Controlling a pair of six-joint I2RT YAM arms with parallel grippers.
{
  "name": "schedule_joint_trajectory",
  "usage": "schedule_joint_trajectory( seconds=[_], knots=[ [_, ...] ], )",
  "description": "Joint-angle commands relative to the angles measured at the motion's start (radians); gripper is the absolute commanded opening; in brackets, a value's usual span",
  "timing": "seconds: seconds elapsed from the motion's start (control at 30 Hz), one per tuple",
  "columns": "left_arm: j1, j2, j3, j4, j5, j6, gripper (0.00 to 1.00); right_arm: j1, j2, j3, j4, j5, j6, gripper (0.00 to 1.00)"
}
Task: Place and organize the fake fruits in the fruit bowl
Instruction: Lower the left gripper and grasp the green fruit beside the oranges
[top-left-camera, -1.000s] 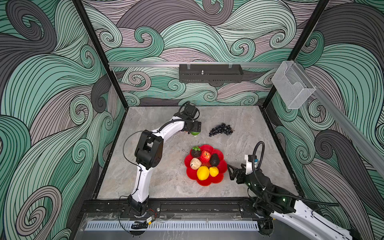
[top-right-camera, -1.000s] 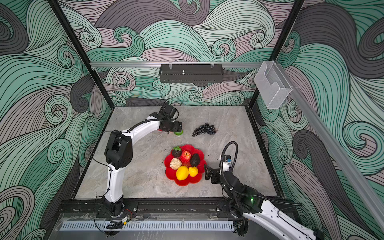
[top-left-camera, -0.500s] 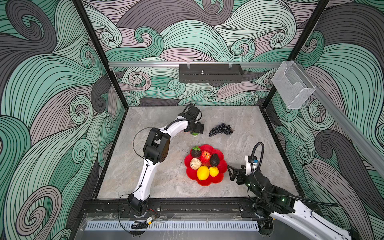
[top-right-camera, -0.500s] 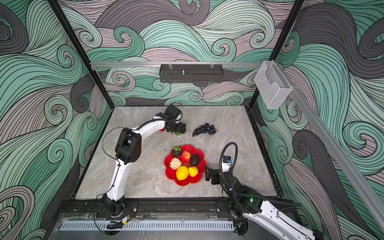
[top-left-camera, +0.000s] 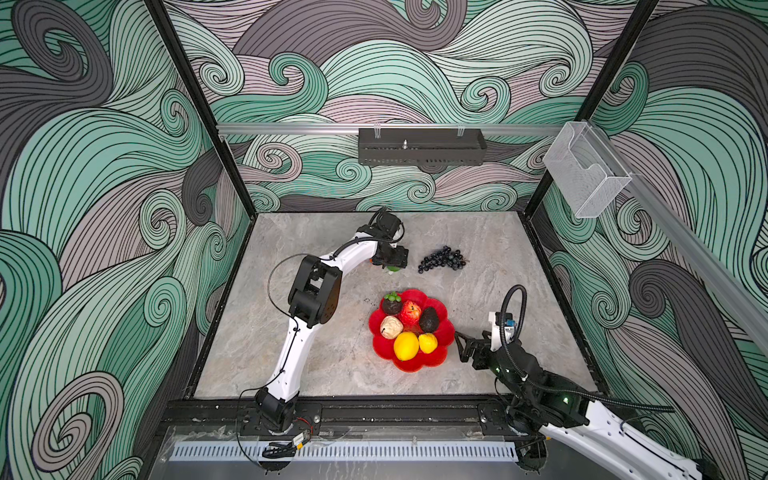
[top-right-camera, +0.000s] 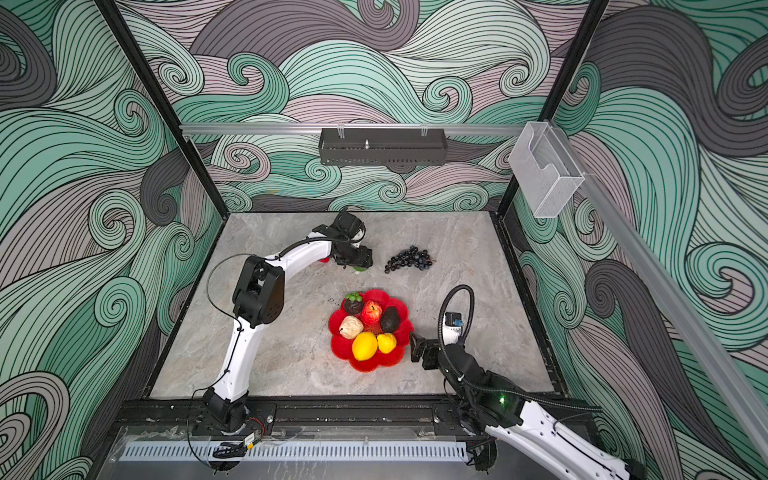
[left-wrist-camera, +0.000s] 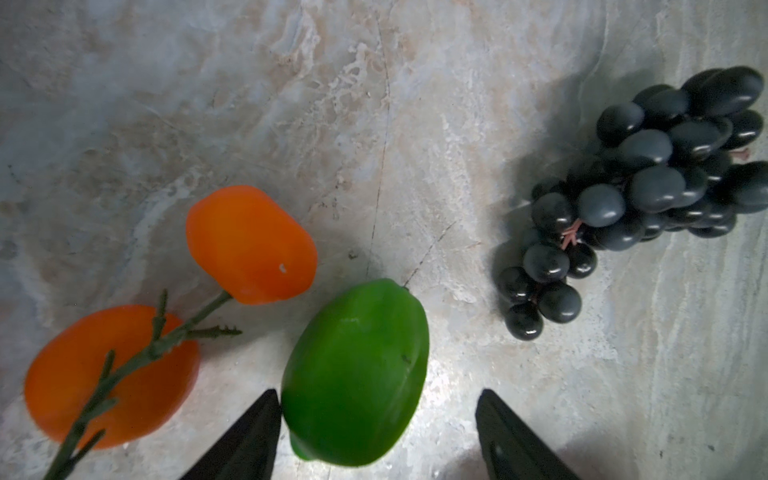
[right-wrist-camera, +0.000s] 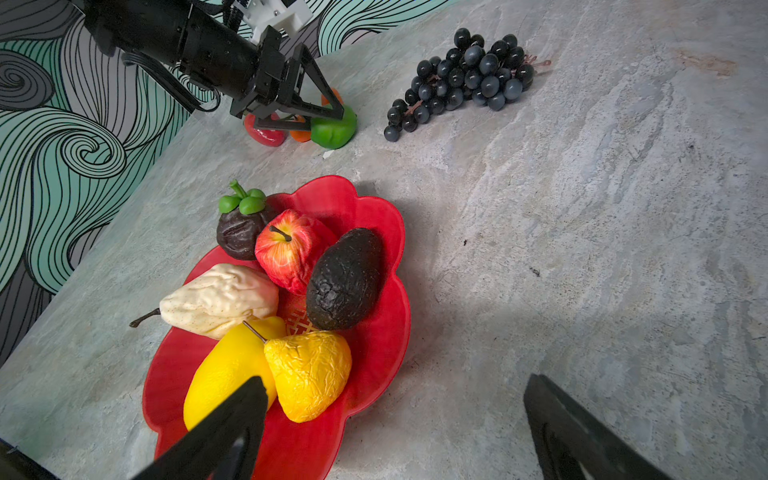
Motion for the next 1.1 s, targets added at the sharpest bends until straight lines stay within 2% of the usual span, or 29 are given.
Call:
schedule_joint_trajectory(
  seconds=[0.0, 0.13, 0.2, 0.5, 0.7, 0.93, 1.07],
  knots=[
    [0.003, 0.054, 0.065, -0.042, -0.029, 0.008, 0.73, -0.004, -0.005, -0.012, -0.013, 0.000, 0.012, 0.97],
    [0.004, 0.109, 0.135, -0.094, -0.031, -0.002, 0.79, -0.005, -0.003, -0.012, -0.012, 0.000, 0.015, 0.97],
    [0.003, 0.125, 0.150, -0.105, -0.030, -0.005, 0.79, -0.004, -0.004, -0.012, -0.011, -0.002, 0.015, 0.97],
    [0.004, 0.126, 0.150, -0.111, -0.024, -0.020, 0.56, -0.005, -0.006, -0.013, -0.010, -0.004, 0.012, 0.97],
    [0.004, 0.087, 0.139, -0.137, -0.014, -0.036, 0.49, -0.004, 0.017, -0.001, 0.000, -0.005, 0.009, 0.97],
    [0.004, -0.048, -0.013, -0.051, 0.014, -0.060, 0.48, -0.004, 0.048, 0.018, 0.017, -0.011, 0.006, 0.96],
    [0.002, -0.168, -0.150, 0.021, 0.039, -0.074, 0.47, -0.004, 0.063, 0.030, 0.026, -0.020, 0.002, 0.96]
  ],
)
